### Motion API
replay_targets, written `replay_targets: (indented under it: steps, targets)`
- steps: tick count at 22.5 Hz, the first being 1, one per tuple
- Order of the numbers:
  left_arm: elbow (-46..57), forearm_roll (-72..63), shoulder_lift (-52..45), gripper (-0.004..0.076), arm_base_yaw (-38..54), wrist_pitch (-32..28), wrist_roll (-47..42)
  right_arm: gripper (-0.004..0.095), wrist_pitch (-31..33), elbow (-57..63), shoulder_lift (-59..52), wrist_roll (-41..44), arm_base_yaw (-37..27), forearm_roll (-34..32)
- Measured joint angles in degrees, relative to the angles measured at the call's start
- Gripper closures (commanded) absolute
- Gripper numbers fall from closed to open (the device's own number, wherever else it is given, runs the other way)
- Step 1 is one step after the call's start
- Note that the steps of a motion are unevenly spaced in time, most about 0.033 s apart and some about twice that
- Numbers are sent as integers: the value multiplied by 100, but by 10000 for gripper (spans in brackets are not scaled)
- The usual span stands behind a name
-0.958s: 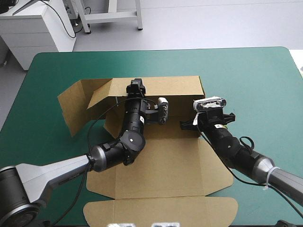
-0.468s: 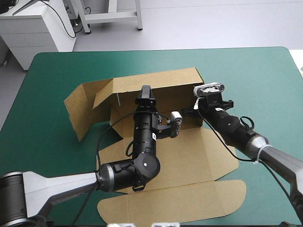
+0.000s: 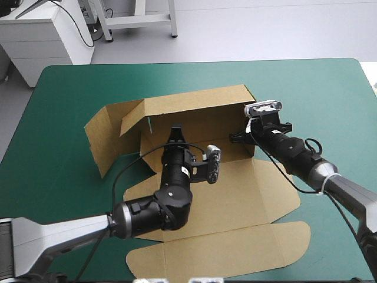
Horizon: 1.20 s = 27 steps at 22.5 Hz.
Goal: Fold the box
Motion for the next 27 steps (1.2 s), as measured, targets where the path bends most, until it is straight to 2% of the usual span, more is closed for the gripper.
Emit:
replay_targets:
  steps: [2,5,6,7,8,9,10,14,17,22,27]
  targets:
    - [-531,-1317,-282,726,347,-254,844,926,105,-7,5,-39,-44,-35]
    - [-1560,-3351,-615,726,1084,-185,2219,925,248,-12,5,-39,-145,-37]
    - [-2049,-4417,-722,726,1612,-50,2859,925,352,-19,5,-39,-209,-37]
    - [-2252,-4892,-748,726,1864,24,3130,925,398,-23,5,-39,-236,-37]
    - [-2674,-5973,-794,727,2570,226,3652,925,512,-23,5,-39,-306,-37]
    - [-2805,-6428,-801,732,2876,302,3824,924,563,-29,5,-39,-340,-37]
    - [-3010,-7181,-835,732,3670,369,4012,924,684,-41,5,-39,-409,-37]
    - [-3058,-9087,-917,732,6055,537,4184,924,872,-101,5,-25,-490,-145]
    - [-3058,-10801,-942,732,7873,969,4524,924,979,-176,16,256,-508,-500]
    - [-2823,-12151,-979,732,9453,1127,4613,924,1040,-200,34,524,-515,-793]
    - [-2022,-12653,-998,732,10162,861,4650,924,1057,-229,64,683,-519,-847]
